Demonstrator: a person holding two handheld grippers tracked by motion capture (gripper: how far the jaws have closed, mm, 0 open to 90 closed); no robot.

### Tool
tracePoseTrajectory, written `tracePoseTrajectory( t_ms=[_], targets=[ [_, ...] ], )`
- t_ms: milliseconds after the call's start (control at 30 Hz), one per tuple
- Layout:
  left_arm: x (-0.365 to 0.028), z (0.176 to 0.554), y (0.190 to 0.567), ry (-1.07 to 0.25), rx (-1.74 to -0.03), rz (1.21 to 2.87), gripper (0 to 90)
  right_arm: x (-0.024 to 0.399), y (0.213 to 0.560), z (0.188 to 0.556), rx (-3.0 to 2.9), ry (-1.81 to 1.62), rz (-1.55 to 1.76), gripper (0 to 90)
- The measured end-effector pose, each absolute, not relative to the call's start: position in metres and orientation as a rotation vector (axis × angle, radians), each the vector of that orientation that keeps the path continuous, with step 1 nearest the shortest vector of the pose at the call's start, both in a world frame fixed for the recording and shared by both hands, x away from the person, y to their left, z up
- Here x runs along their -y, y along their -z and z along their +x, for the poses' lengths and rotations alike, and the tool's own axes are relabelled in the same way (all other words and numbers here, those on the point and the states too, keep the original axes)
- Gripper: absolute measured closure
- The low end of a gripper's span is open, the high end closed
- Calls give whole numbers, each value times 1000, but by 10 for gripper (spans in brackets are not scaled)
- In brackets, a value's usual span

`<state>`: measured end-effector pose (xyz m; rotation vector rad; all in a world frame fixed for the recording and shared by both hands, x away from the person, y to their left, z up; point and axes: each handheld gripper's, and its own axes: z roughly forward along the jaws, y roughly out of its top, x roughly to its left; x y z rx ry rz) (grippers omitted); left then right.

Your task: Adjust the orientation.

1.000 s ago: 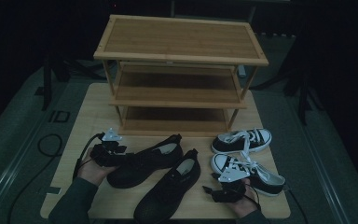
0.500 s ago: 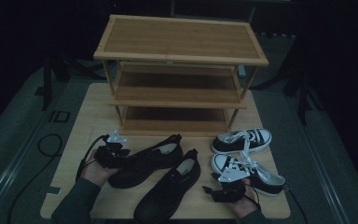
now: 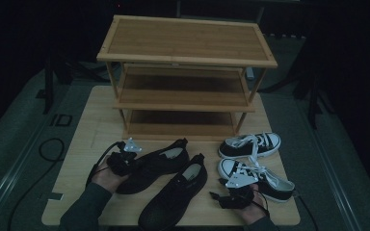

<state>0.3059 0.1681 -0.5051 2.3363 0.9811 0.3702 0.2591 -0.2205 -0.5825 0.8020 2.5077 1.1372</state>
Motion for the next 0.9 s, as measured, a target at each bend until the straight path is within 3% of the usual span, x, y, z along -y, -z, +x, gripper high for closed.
tracePoseTrajectory(
  t_ms=[400,633,900],
  targets=[
    [-164,310,495,-377,-990,2289,900,220,582,259,-2508,-1136,802,366],
    [-179,304,496,-370,-1066,2267,640,220,582,259,-2507,-1136,802,366],
    [-190,296,495,-337,-1099,2236,546,221,582,259,-2508,-1135,802,366]
  ],
)
